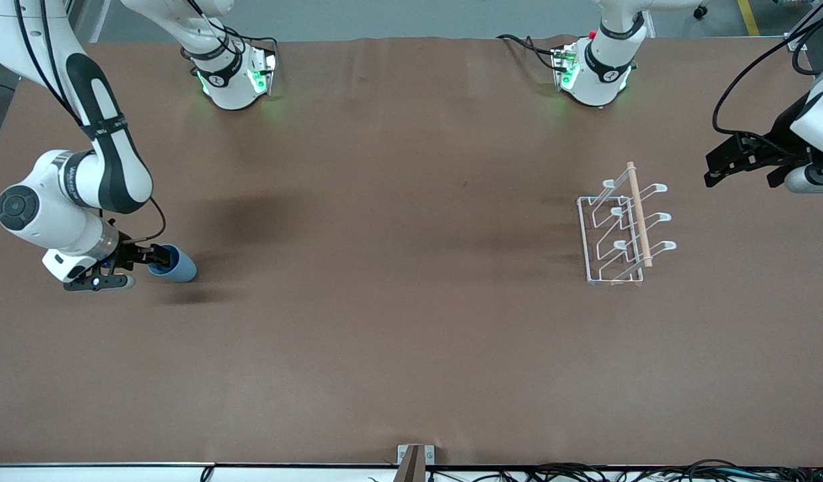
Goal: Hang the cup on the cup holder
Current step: 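Lower the right gripper around the blue cup and close on it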
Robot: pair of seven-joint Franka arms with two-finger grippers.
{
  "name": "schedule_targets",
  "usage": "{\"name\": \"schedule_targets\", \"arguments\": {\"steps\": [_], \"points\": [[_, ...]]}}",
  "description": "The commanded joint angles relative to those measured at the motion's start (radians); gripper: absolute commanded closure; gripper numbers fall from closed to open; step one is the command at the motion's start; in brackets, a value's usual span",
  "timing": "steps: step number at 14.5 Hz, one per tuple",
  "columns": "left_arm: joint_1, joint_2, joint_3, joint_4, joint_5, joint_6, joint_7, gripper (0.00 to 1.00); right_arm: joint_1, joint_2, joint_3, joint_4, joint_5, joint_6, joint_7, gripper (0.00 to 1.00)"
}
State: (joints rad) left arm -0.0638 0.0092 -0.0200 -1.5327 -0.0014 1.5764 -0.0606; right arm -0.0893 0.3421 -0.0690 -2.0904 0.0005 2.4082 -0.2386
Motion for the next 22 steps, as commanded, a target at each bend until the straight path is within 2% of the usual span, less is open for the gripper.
{"name": "schedule_targets", "arguments": {"steps": [1, 2, 4, 8, 9, 11, 14, 17, 18, 22], "points": [[-0.002, 0.005, 0.003, 0.005, 0.001, 0.008, -0.004, 0.0, -0.006, 0.0, 0.006, -0.028, -0.002, 0.031, -0.011, 0.28], [-0.002, 0.006, 0.003, 0.003, 0.001, 0.008, -0.005, 0.0, -0.007, 0.002, 0.006, -0.039, -0.004, 0.058, -0.013, 0.34], [-0.002, 0.006, 0.003, 0.003, 0.001, 0.008, -0.004, 0.0, -0.007, 0.012, 0.006, -0.046, -0.002, 0.092, -0.013, 0.36], [-0.001, 0.008, 0.002, 0.003, 0.001, 0.008, -0.005, 0.0, -0.007, 0.009, 0.008, -0.042, -0.002, 0.062, -0.004, 0.73], [-0.001, 0.008, 0.002, 0.003, 0.001, 0.008, -0.005, 0.0, -0.007, 0.009, 0.008, -0.042, 0.001, 0.06, -0.001, 0.78], [-0.001, 0.009, 0.002, 0.003, 0.001, 0.01, -0.005, 0.0, -0.01, 0.009, 0.009, -0.036, 0.013, 0.04, 0.001, 0.99], [-0.002, 0.009, 0.002, 0.003, 0.001, 0.01, -0.005, 0.0, -0.006, 0.002, 0.011, 0.047, 0.09, -0.156, -0.01, 1.0], [-0.001, 0.009, 0.002, 0.003, 0.001, 0.01, -0.005, 0.0, -0.003, -0.018, 0.012, 0.113, 0.104, -0.257, -0.008, 1.0], [-0.001, 0.009, 0.002, 0.003, 0.001, 0.01, -0.005, 0.0, -0.003, -0.023, 0.015, 0.122, 0.133, -0.283, -0.007, 1.0], [-0.002, 0.02, 0.002, 0.005, 0.001, 0.01, -0.004, 0.0, 0.006, -0.092, 0.015, 0.133, 0.37, -0.434, -0.014, 1.0]]}}
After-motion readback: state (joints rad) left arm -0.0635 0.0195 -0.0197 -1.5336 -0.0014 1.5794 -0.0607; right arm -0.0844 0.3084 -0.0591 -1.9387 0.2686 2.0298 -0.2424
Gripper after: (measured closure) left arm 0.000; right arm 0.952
